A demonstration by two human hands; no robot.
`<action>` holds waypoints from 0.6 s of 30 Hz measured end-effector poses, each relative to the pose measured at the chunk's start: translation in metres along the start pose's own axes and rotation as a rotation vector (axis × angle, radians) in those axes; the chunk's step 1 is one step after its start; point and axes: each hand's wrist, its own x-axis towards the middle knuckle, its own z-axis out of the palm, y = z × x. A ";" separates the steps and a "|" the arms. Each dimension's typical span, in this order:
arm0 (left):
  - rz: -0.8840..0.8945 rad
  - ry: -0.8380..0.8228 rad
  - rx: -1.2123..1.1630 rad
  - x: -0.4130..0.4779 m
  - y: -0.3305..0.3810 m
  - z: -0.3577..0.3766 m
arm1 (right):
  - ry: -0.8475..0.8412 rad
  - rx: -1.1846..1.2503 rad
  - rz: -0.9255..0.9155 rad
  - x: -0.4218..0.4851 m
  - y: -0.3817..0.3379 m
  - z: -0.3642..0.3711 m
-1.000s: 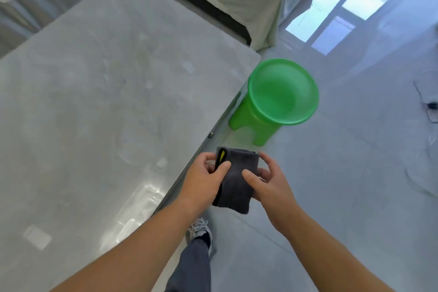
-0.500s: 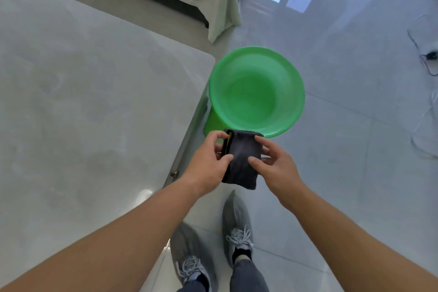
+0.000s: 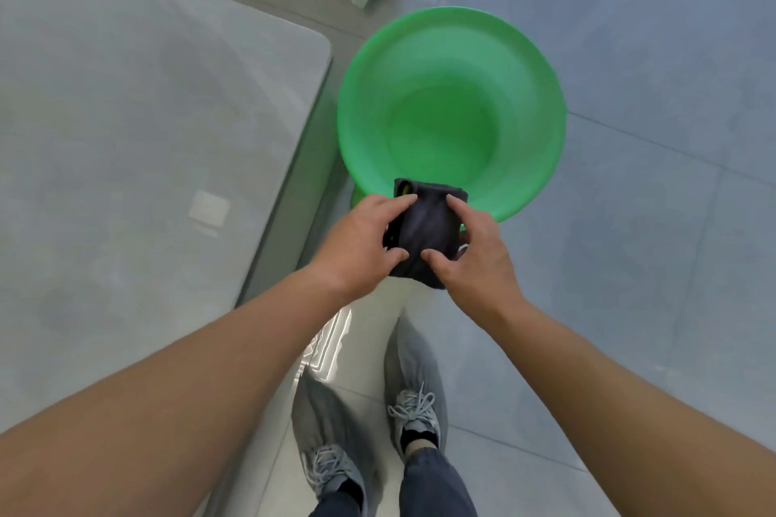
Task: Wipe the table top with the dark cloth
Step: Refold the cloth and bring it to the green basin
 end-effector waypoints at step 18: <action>-0.085 0.011 0.171 0.025 -0.002 0.000 | 0.054 -0.402 -0.129 0.018 0.020 -0.010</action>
